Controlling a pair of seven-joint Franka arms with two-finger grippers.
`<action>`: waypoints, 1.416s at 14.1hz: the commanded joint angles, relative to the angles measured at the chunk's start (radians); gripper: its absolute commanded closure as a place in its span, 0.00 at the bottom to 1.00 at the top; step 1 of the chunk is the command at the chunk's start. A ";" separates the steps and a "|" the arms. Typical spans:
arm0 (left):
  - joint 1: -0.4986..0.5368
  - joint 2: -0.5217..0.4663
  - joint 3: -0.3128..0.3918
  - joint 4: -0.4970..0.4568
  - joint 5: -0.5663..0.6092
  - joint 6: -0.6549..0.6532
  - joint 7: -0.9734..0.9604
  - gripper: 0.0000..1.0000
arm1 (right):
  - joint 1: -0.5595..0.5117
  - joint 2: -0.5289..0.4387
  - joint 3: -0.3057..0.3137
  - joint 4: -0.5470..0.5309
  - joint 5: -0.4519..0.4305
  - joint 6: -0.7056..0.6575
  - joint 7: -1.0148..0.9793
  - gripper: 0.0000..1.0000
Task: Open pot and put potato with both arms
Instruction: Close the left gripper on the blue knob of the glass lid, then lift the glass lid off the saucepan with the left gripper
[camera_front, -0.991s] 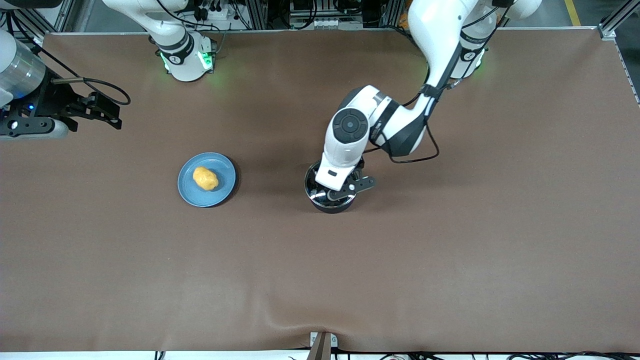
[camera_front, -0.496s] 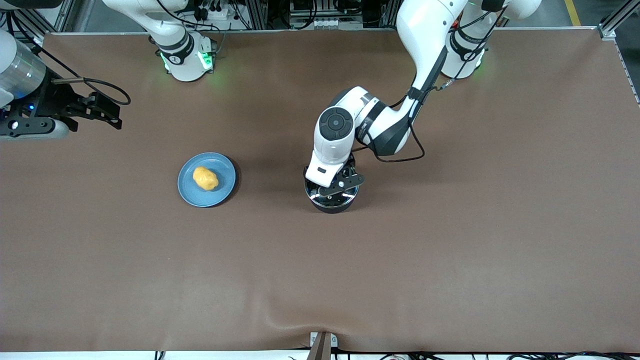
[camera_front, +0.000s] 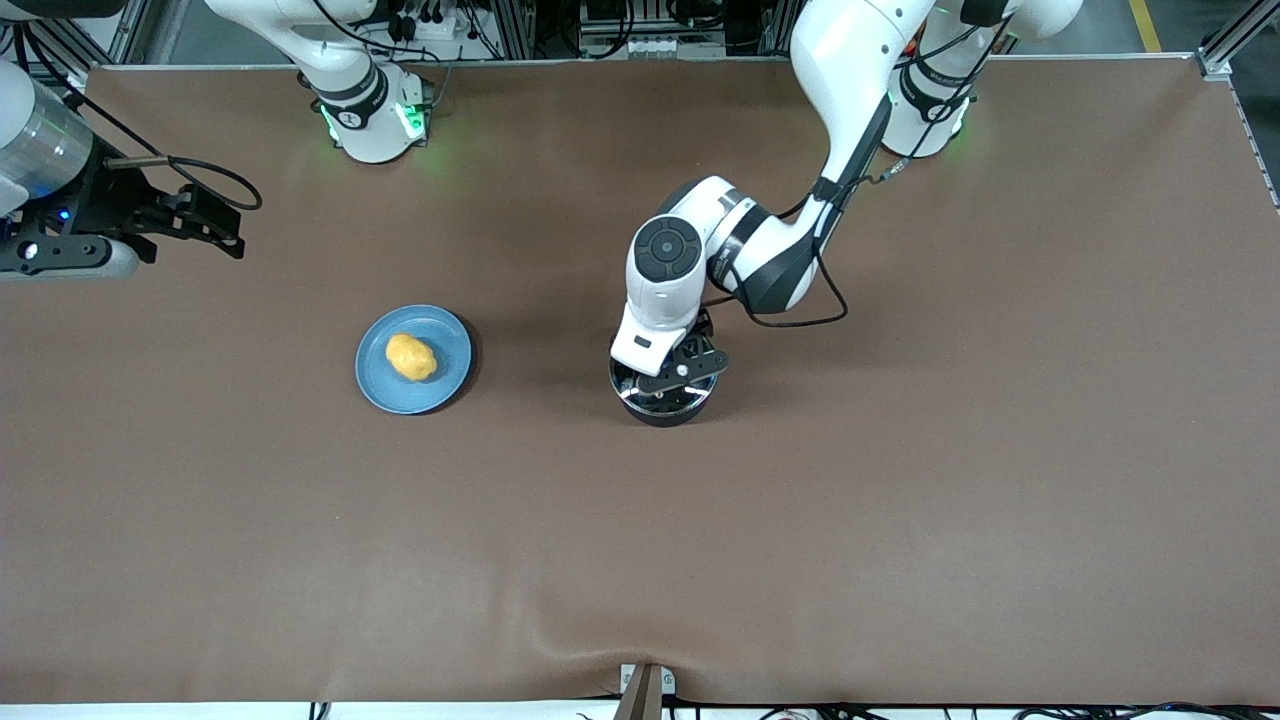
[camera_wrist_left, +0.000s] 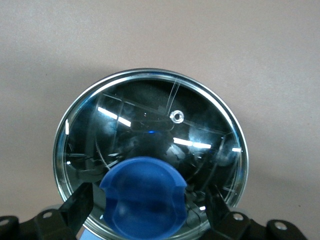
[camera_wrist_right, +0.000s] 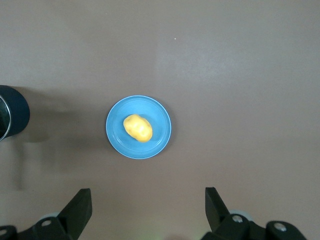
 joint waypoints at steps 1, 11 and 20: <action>-0.009 0.008 0.011 0.015 0.024 -0.002 -0.010 0.27 | -0.006 -0.003 0.004 0.000 0.013 -0.007 0.001 0.00; 0.036 -0.093 0.017 0.016 0.079 -0.150 -0.010 0.85 | -0.002 -0.003 0.006 0.000 0.013 -0.007 0.003 0.00; 0.356 -0.389 0.011 -0.106 0.097 -0.242 0.262 0.85 | 0.002 0.068 0.006 0.025 0.004 -0.019 -0.088 0.00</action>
